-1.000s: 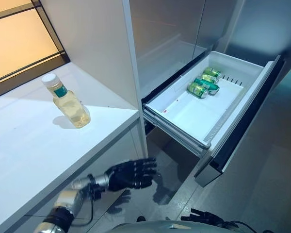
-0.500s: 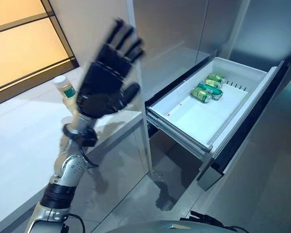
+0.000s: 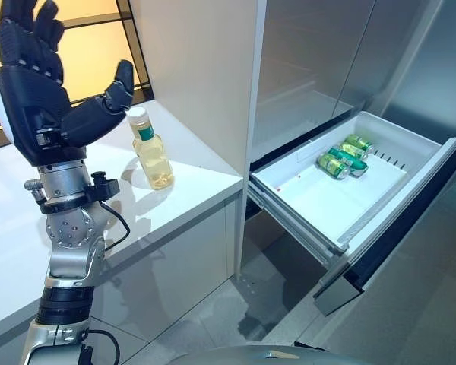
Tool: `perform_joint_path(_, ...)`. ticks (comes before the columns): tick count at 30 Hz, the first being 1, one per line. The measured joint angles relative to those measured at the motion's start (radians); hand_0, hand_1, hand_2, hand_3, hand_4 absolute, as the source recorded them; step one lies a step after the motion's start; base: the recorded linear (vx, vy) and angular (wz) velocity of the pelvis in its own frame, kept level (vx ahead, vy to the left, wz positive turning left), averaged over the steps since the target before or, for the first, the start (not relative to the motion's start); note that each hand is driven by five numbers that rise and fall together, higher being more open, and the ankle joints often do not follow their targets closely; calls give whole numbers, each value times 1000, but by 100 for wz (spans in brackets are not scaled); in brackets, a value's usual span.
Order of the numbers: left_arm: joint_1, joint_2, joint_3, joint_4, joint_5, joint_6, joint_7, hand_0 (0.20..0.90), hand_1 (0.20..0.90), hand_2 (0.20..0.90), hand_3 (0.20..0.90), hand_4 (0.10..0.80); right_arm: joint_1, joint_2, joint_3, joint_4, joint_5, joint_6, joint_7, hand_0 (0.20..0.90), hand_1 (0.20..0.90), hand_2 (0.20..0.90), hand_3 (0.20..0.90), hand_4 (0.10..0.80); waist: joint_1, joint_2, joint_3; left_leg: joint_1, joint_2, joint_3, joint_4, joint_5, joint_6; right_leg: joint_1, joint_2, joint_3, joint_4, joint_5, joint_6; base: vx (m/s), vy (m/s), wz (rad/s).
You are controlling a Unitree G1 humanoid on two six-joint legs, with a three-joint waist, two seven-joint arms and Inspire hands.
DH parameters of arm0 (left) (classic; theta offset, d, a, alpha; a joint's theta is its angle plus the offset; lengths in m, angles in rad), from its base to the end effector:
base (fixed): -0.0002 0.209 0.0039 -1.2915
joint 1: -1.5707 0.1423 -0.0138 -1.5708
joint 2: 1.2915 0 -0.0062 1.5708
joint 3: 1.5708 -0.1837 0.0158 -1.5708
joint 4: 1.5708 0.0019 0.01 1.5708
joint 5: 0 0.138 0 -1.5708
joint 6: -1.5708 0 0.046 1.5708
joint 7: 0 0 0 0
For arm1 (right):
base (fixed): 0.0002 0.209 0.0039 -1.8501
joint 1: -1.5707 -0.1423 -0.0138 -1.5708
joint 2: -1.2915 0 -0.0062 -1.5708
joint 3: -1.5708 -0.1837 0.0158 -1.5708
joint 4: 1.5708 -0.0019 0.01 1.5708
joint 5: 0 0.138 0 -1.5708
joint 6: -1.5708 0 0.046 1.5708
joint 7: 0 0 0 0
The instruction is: Put drinks into fridge and close the fridge
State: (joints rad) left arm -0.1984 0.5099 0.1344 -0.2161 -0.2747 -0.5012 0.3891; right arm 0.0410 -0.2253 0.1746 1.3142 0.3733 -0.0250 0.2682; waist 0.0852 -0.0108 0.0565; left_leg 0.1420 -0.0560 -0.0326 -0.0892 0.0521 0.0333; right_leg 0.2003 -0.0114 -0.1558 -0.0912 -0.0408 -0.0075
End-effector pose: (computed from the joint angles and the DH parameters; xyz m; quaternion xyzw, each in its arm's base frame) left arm 0.2119 0.2296 0.1743 0.0252 -0.4682 0.1471 0.8709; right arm 0.0418 -0.2216 -0.1218 0.0860 0.6014 -0.0119 0.7942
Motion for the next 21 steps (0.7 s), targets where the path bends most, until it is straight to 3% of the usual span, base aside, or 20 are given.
perform_joint_path(9,8,1,-3,105,-26,87,15,900,900,900,900,800,-3,-3,-1,-4,-1,14,0,900,900,900,900,800,-3,5,3,1,0,-1,0,0,0,1,0,-2,0,0,0,0,0,0)
perform_joint_path(21,45,-10,-32,203,-164,157,-126,900,900,900,900,800,-6,-12,-5,-23,-8,42,2,900,900,900,900,800,-13,16,20,6,1,2,-1,0,0,5,1,2,0,0,0,0,0,0)
